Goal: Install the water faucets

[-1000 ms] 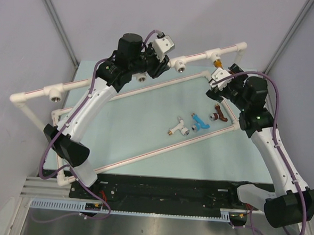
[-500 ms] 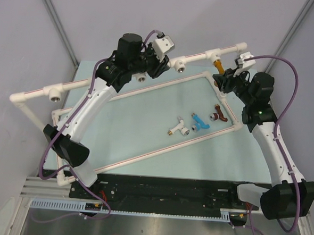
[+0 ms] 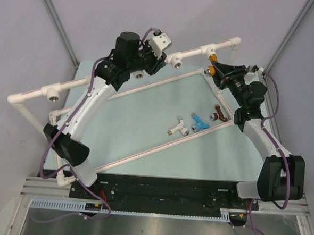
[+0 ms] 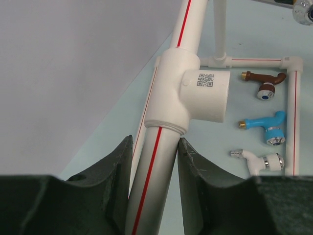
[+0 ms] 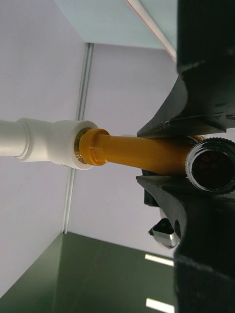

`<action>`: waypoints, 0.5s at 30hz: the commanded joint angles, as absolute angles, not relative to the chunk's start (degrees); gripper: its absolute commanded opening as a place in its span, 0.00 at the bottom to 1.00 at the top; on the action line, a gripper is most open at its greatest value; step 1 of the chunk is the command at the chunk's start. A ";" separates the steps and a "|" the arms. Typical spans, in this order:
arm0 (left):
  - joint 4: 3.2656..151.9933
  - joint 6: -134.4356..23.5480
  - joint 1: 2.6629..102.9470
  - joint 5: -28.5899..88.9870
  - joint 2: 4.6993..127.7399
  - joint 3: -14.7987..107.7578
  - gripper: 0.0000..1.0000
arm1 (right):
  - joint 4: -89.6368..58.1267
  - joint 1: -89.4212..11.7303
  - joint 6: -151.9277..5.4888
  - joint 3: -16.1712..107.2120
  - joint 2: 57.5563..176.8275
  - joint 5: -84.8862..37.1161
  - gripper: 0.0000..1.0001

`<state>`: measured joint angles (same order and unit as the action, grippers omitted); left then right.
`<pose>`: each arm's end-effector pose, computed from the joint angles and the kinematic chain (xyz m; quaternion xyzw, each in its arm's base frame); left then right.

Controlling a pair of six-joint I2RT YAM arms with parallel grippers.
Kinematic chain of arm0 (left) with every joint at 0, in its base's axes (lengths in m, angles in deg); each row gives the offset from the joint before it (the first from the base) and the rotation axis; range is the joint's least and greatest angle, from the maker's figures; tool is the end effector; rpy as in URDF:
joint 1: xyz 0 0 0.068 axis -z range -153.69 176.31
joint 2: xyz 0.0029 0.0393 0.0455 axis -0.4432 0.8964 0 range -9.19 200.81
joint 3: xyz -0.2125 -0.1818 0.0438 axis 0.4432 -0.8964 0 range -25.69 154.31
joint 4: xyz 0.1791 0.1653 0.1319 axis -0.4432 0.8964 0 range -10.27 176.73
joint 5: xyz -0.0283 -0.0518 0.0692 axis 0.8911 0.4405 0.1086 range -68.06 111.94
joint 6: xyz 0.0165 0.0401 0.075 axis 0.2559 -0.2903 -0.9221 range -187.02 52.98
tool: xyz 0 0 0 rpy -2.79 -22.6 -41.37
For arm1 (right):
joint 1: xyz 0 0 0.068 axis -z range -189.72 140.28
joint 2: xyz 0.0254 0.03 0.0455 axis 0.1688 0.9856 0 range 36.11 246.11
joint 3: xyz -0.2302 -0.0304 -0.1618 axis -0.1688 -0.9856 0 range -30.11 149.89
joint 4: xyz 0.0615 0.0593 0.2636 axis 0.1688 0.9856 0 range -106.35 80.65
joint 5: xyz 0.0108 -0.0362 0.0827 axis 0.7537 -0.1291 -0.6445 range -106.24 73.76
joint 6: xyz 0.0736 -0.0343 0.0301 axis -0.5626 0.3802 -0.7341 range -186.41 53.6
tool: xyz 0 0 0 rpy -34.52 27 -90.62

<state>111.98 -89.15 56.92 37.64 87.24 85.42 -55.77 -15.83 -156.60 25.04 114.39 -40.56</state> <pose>0.3591 -0.2365 0.4662 0.4273 0.6802 -0.1532 0.5755 0.3609 0.0704 0.3750 0.2675 0.5483 0.6670 0.4278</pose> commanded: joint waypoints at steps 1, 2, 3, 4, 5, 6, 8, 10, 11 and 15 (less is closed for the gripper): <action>126.84 -81.70 60.58 43.73 88.46 82.86 0.00 | -68.49 -16.49 -168.37 28.07 110.47 -30.74 0.08; 126.84 -81.79 60.50 43.65 88.37 82.94 0.00 | -66.90 -16.14 -165.31 27.98 109.86 -31.18 0.16; 126.76 -81.70 60.58 43.56 88.55 82.94 0.00 | -63.76 -15.79 -163.98 27.89 109.33 -31.79 0.36; 126.84 -81.79 60.58 43.56 88.63 83.12 0.00 | -62.59 -15.00 -162.48 27.46 108.19 -32.67 0.46; 126.84 -81.79 60.58 43.38 88.64 83.12 0.00 | -61.36 -14.64 -160.56 27.28 107.66 -33.20 0.54; 126.93 -81.79 60.58 43.38 88.72 83.21 0.00 | -58.57 -14.21 -158.01 27.10 107.13 -33.73 0.68; 126.93 -81.88 60.58 43.38 88.90 83.47 0.00 | -55.91 -13.33 -155.36 26.14 105.29 -35.05 0.78; 126.93 -81.96 60.50 43.38 89.08 83.73 0.00 | -51.26 -12.36 -152.28 24.65 103.88 -35.67 0.91; 126.93 -81.96 60.58 43.47 89.25 83.82 0.00 | -50.11 -12.01 -151.14 24.03 102.40 -35.84 0.96; 127.02 -81.96 60.49 43.56 89.51 83.91 0.00 | -40.74 -10.16 -143.33 22.18 98.35 -36.55 1.00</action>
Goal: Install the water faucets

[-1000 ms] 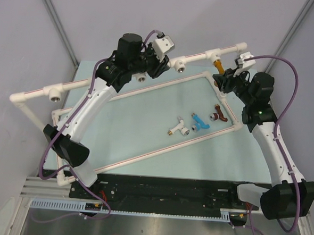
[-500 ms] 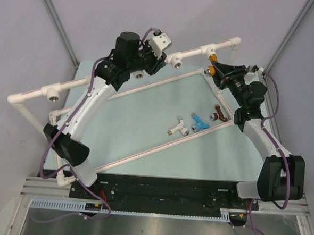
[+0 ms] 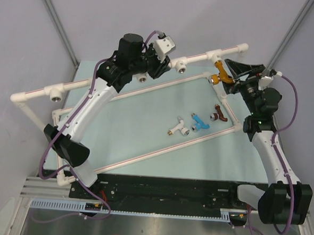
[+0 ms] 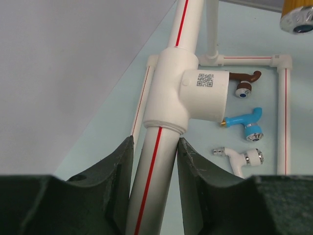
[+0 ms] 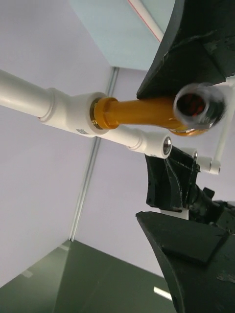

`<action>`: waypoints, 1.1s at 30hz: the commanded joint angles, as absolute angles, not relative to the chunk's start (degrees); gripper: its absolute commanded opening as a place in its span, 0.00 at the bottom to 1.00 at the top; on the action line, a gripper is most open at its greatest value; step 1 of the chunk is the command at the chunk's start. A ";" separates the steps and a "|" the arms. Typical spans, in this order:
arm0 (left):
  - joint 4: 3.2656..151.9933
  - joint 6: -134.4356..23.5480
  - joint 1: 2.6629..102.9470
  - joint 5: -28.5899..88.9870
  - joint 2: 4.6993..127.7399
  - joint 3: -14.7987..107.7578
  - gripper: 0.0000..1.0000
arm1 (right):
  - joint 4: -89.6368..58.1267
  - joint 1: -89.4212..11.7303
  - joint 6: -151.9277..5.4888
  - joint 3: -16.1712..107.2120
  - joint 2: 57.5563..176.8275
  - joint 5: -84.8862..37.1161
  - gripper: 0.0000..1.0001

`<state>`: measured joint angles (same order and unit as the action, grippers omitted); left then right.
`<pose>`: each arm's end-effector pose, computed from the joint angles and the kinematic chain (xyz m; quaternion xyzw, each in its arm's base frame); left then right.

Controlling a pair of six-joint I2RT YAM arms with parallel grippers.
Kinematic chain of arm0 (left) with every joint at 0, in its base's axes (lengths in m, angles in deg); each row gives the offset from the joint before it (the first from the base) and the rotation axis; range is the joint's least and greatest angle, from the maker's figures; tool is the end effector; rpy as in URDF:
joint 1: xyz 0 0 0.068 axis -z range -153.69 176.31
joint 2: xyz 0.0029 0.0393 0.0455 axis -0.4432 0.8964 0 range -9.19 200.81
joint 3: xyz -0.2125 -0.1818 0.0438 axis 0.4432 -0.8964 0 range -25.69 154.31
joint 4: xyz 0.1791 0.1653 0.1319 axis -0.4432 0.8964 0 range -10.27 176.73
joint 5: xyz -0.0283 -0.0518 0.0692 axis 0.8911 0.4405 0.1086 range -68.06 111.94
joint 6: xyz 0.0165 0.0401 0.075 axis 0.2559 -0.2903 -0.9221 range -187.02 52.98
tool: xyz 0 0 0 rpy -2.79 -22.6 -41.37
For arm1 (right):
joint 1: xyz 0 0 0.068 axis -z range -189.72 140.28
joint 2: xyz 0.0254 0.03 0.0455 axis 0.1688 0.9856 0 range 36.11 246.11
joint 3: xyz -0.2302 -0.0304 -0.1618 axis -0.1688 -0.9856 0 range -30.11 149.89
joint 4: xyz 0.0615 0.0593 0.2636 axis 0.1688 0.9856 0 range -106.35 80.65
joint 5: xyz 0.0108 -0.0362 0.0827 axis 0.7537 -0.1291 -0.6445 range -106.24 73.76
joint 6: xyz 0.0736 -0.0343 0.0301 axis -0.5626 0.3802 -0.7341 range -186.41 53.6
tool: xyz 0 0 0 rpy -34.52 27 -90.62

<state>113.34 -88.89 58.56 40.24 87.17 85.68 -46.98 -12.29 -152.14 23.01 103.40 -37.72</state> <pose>0.3480 -0.2479 0.4654 0.4473 0.6718 -0.1808 0.5621 0.3200 0.0425 0.4020 0.2787 0.5389 0.6283 0.4870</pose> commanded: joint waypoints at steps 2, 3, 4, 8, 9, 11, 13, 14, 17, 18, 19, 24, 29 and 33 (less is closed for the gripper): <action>127.10 -81.97 60.49 43.65 89.69 84.08 0.00 | -36.06 -8.50 -138.05 22.01 95.80 -35.76 1.00; 127.02 -82.05 60.49 43.65 89.69 84.09 0.00 | -32.82 -8.14 -136.30 22.01 95.09 -34.80 1.00; 126.93 -81.97 60.49 43.82 89.86 84.26 0.00 | -31.22 -7.88 -134.10 22.01 94.65 -34.44 1.00; 127.02 -81.88 60.49 44.35 90.13 84.53 0.00 | -28.22 -6.64 -123.40 21.92 93.07 -33.56 1.00; 126.93 -81.88 60.41 44.26 90.13 84.53 0.00 | -29.26 -6.21 -120.57 22.00 92.28 -34.08 1.00; 126.93 -81.88 60.41 44.17 90.13 84.44 0.00 | -30.50 -6.03 -109.03 22.53 91.31 -35.05 1.00; 127.02 -81.79 60.41 44.17 89.87 84.26 0.00 | -28.05 -6.03 -99.15 25.24 90.26 -34.70 1.00; 127.02 -81.88 60.41 44.17 89.87 84.17 0.00 | -26.73 -6.11 -94.40 26.30 89.99 -34.61 1.00; 127.02 -82.05 60.41 44.09 89.69 84.09 0.00 | -21.37 -6.55 -75.77 30.87 88.67 -34.52 1.00; 127.02 -82.05 60.41 44.09 89.78 84.09 0.00 | -18.75 -6.90 -66.50 31.93 88.41 -34.96 1.00; 127.02 -82.05 60.41 44.17 89.78 84.17 0.00 | -17.24 -8.12 -61.10 32.89 88.15 -34.96 1.00; 127.02 -81.88 60.41 44.35 89.78 84.17 0.00 | -3.11 -17.44 -28.48 38.52 87.62 -29.99 0.99; 127.11 -82.05 60.41 44.17 89.78 84.00 0.00 | 4.82 -26.41 -9.73 42.21 90.33 -20.04 1.00; 127.11 -81.97 60.41 44.26 89.78 84.00 0.00 | 6.33 -32.46 -2.52 43.27 93.93 -10.39 1.00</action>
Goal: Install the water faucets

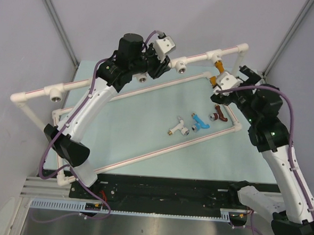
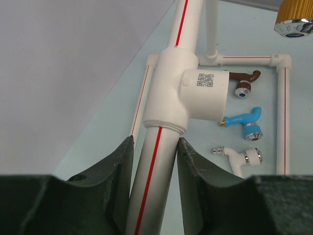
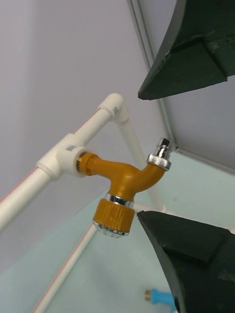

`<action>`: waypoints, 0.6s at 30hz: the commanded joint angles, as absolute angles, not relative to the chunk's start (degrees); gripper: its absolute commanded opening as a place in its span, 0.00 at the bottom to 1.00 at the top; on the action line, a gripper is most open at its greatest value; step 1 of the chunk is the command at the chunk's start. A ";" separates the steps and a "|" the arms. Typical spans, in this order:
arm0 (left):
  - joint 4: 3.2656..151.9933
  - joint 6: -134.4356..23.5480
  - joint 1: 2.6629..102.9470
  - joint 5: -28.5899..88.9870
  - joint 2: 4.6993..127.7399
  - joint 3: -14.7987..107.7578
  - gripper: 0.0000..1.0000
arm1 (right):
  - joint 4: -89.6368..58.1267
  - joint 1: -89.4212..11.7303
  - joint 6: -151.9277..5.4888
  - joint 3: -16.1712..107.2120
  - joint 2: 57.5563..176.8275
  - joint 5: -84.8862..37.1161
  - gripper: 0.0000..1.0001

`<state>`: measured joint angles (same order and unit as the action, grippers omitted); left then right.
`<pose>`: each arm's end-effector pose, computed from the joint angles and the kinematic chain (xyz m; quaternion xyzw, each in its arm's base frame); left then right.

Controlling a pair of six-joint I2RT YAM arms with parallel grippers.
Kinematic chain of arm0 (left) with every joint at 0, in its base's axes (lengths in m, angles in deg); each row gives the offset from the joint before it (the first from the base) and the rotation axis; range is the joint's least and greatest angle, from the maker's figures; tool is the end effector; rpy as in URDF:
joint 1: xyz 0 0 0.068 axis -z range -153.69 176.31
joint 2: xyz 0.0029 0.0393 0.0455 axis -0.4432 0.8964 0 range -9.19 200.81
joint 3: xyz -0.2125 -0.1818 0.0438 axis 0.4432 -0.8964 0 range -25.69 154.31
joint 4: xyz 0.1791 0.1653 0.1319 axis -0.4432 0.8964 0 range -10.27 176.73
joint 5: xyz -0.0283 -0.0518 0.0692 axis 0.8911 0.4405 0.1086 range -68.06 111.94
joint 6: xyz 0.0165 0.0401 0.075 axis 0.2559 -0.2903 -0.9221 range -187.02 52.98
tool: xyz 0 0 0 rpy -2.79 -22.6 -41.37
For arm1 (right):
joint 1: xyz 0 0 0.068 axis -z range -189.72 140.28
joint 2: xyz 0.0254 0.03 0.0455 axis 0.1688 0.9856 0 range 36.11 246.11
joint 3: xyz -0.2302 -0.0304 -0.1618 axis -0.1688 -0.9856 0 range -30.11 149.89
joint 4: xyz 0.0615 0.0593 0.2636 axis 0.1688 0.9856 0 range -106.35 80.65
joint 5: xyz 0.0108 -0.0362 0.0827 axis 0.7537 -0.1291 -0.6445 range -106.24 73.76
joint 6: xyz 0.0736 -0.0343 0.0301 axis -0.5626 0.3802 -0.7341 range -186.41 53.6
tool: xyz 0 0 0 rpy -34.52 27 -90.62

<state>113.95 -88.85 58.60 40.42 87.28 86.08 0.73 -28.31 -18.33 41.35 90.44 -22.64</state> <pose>0.3474 -0.2481 0.4658 0.4485 0.6728 -0.1825 0.5594 0.2270 0.0854 0.4710 -0.4207 0.5679 -0.1416 0.6931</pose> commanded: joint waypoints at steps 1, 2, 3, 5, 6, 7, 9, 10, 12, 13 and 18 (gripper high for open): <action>127.11 -82.05 60.41 44.17 89.78 84.00 0.00 | 6.33 -33.18 -0.77 43.27 94.64 -8.70 1.00; 127.11 -81.97 60.41 44.35 89.78 84.00 0.00 | 6.33 -33.97 1.86 43.27 95.34 -6.95 1.00; 127.11 -82.05 60.41 44.35 89.69 84.00 0.00 | 6.06 -35.02 3.02 43.27 96.13 -4.23 1.00; 127.11 -81.96 60.41 44.26 89.60 83.91 0.00 | 5.45 -35.38 4.43 43.27 98.33 -2.54 1.00; 127.19 -81.96 60.41 44.35 89.52 83.91 0.00 | 4.84 -35.56 5.74 43.27 99.03 -1.14 1.00; 127.11 -82.05 60.41 44.26 89.51 83.82 0.00 | 4.40 -35.73 6.10 43.19 100.43 -0.17 1.00; 127.19 -81.96 60.41 44.44 89.43 83.82 0.00 | 2.73 -35.91 6.63 43.19 101.67 1.76 1.00; 127.11 -81.96 60.41 44.52 89.43 83.74 0.00 | 1.76 -35.82 5.76 43.19 102.29 1.95 1.00; 126.93 -81.96 60.41 44.53 89.43 83.65 0.00 | -1.14 -35.82 3.74 43.19 103.26 0.21 0.99; 127.10 -82.05 60.41 44.44 89.34 83.65 0.00 | -2.02 -35.82 1.12 43.19 103.52 -0.33 0.98; 127.11 -82.14 60.41 44.61 88.99 83.30 0.00 | -7.29 -35.30 -10.05 43.19 105.89 -6.13 0.81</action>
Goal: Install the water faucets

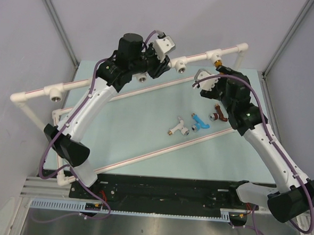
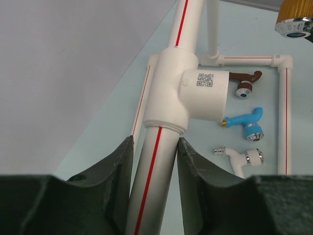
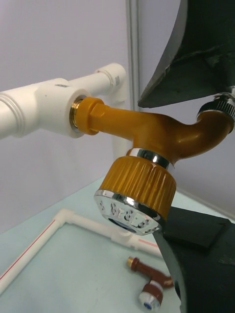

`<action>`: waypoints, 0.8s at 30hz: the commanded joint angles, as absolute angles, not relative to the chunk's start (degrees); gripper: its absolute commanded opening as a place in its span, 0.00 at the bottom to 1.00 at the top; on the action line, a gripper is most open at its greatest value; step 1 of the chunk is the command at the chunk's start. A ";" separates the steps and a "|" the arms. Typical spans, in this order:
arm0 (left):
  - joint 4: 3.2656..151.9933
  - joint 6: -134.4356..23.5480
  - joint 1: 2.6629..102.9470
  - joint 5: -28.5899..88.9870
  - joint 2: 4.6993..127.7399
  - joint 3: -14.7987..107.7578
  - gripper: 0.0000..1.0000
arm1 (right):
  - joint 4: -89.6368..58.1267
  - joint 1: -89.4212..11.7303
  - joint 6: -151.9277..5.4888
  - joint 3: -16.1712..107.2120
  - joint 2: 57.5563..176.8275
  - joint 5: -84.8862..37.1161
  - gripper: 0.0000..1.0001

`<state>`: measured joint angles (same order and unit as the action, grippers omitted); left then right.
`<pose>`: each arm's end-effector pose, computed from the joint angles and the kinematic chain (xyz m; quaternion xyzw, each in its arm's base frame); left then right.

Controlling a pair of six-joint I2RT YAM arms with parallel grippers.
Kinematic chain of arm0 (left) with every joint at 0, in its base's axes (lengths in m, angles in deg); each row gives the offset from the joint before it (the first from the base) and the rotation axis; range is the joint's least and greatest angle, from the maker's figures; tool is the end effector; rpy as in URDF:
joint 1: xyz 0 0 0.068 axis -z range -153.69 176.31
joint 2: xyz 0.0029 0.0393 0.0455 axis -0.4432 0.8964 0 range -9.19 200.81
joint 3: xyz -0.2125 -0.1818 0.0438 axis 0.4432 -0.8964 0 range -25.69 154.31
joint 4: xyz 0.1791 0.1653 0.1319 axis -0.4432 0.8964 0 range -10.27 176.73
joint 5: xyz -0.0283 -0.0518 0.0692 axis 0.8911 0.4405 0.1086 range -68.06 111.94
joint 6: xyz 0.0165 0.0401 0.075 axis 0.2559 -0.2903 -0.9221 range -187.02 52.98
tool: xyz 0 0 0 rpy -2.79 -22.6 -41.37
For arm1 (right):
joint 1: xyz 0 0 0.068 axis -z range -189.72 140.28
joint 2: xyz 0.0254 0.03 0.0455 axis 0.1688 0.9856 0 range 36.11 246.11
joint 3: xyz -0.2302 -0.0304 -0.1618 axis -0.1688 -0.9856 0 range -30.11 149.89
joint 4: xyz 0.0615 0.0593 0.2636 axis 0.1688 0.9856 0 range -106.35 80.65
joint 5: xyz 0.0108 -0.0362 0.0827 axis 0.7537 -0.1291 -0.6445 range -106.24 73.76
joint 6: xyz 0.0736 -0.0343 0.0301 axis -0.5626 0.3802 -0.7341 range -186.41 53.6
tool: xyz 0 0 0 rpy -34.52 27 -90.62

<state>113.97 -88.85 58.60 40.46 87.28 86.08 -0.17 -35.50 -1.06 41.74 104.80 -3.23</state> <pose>0.3473 -0.2481 0.4657 0.4486 0.6727 -0.1827 0.5592 0.2982 0.1250 0.4101 -0.5059 0.5948 -0.2927 0.5519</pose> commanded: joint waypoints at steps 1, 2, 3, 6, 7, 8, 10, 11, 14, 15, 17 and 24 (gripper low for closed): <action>127.11 -82.23 60.41 44.53 88.99 83.21 0.00 | -7.65 -35.12 -12.24 43.19 106.24 -7.27 0.77; 127.11 -82.23 60.41 44.53 88.81 83.12 0.00 | -7.82 -34.42 -17.22 43.19 106.33 -9.98 0.67; 127.11 -82.32 60.41 44.44 88.72 83.03 0.00 | -8.00 -34.15 -19.71 43.19 106.68 -11.48 0.60; 127.11 -82.32 60.41 44.26 88.64 82.86 0.00 | -9.05 -32.84 -30.95 43.19 106.69 -17.54 0.32; 127.11 -82.32 60.41 44.17 88.64 82.94 0.00 | -9.58 -32.40 -33.94 43.19 106.51 -18.87 0.25; 127.11 -82.32 60.41 44.26 88.72 82.94 0.00 | -10.80 -31.96 -36.84 43.19 106.42 -21.93 0.13; 127.11 -82.32 60.41 44.35 88.81 83.03 0.00 | -12.30 -29.94 -47.82 43.19 106.07 -25.11 0.02; 127.11 -82.32 60.41 44.44 88.81 83.12 0.00 | -14.22 -29.06 -52.47 43.19 105.99 -28.34 0.00; 127.11 -82.32 60.41 44.44 88.90 83.21 0.00 | -19.24 -23.97 -72.41 43.01 105.63 -35.11 0.00; 127.19 -82.40 60.41 44.35 88.81 83.21 0.00 | -20.90 -22.56 -83.87 42.49 105.55 -36.53 0.00; 127.19 -82.32 60.41 44.35 88.99 83.21 0.00 | -27.75 -18.52 -95.53 39.34 105.11 -39.43 0.00; 127.19 -82.40 60.41 44.35 89.16 83.47 0.00 | -50.43 -11.65 -148.62 23.52 104.49 -36.21 0.00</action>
<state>113.25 -89.42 57.81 40.26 87.19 85.79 -29.39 -13.66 -104.75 29.65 104.56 -42.07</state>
